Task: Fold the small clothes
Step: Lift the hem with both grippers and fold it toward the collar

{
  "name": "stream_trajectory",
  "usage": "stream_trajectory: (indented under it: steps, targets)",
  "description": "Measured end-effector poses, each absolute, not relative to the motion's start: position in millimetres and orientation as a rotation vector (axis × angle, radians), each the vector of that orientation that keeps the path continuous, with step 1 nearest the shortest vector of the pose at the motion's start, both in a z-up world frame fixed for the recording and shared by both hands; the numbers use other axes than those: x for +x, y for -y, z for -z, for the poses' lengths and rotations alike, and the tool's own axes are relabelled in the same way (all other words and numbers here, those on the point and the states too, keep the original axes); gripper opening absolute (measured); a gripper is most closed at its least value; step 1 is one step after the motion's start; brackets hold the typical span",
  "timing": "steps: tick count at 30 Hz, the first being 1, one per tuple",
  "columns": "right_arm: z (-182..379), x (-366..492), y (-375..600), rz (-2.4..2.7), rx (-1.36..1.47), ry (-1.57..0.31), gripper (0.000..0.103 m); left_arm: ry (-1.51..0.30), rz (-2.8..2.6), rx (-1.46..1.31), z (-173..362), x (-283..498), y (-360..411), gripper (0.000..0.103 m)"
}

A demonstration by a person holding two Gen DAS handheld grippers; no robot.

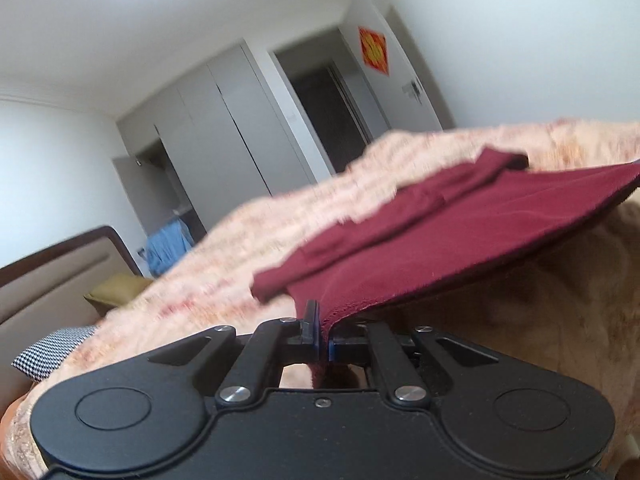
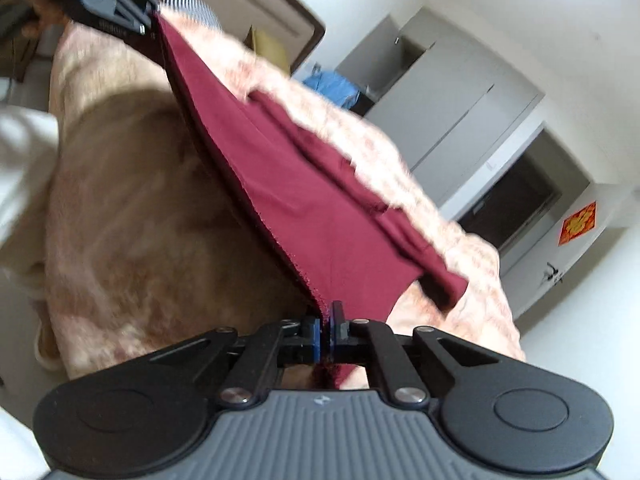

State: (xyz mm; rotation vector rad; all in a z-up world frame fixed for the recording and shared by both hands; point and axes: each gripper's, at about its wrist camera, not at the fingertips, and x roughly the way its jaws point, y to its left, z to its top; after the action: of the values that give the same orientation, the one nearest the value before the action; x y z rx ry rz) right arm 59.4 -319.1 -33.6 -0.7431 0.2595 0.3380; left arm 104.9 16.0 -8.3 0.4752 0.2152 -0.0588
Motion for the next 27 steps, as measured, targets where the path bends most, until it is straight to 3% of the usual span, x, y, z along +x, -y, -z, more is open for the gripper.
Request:
stream_trajectory:
  steps: [6,14,22,27]
  targets:
    - [-23,17,349,-0.414,-0.612,-0.234,0.004,-0.255,0.147,0.403,-29,49,-21,0.003]
    - [-66,-41,374,-0.624,-0.603,-0.447,0.004,-0.458,0.319,0.362,-64,1,-28,0.004]
    - [-79,22,369,-0.544,-0.61,-0.362,0.004,-0.522,0.307,0.225,-92,106,-40,0.004]
    - [-109,114,372,-0.49,-0.577,-0.331,0.004,-0.568,0.31,0.276,-122,210,-35,0.005]
